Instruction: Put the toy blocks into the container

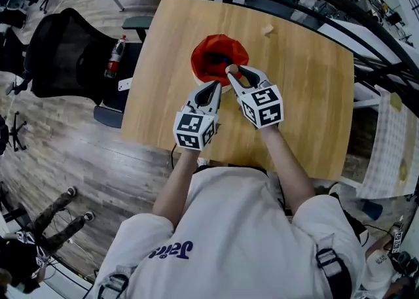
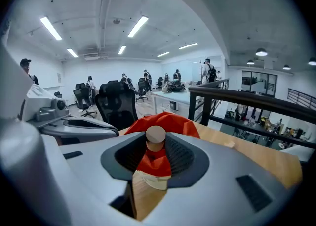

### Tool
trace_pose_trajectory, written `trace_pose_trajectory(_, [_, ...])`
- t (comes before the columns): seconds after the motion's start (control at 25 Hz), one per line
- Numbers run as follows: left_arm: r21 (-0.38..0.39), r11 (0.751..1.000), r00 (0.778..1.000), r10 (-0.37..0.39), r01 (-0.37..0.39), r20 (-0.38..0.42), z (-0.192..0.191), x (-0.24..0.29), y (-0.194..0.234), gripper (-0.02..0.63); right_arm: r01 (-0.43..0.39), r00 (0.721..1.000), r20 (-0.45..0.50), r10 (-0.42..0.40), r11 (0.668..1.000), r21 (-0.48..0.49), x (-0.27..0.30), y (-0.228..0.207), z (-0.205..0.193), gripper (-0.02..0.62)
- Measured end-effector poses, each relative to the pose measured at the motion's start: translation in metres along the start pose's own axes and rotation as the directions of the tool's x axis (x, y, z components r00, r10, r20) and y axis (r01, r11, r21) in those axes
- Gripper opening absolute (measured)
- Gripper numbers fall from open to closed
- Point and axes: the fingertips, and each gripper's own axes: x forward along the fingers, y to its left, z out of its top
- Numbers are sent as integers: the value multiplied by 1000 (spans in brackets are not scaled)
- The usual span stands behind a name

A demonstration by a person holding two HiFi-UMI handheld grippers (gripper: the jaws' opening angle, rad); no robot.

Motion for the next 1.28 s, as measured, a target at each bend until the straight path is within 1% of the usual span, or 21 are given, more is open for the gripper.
trace_pose_trajectory(0.16, [-21, 999, 999, 33, -33, 27, -1, -11, 17, 14, -31, 998, -64, 27, 998, -55, 29, 15, -11, 129])
trace_pose_trajectory(0.32, [-36, 997, 997, 67, -66, 38, -1, -17, 29, 14, -41, 992, -124, 25, 991, -124, 49, 21, -22, 129])
trace_pose_trajectory(0.48, [-29, 995, 995, 97, -97, 19, -7, -19, 40, 14, -54, 983, -183, 27, 989, -141, 63, 23, -31, 129])
trace_pose_trajectory(0.68, [-27, 993, 994, 111, -111, 3, -13, -19, 46, 14, -73, 970, -240, 32, 984, -165, 74, 23, -36, 129])
trace_pose_trajectory(0.92, [-42, 992, 993, 122, -122, 3, -16, -20, 49, 14, -81, 943, -332, 21, 982, -168, 83, 22, -45, 130])
trace_pose_trajectory(1.04, [-36, 993, 994, 110, -110, 0, -18, -21, 47, 14, -93, 940, -340, 27, 979, -179, 84, 25, -46, 130])
trace_pose_trajectory(1.2, [-39, 993, 994, 113, -112, 4, -17, -24, 46, 14, -87, 946, -324, 25, 980, -179, 80, 28, -43, 185])
trace_pose_trajectory(1.28, [-39, 993, 994, 114, -113, 4, -17, -23, 45, 14, -81, 950, -313, 22, 981, -177, 77, 26, -41, 193])
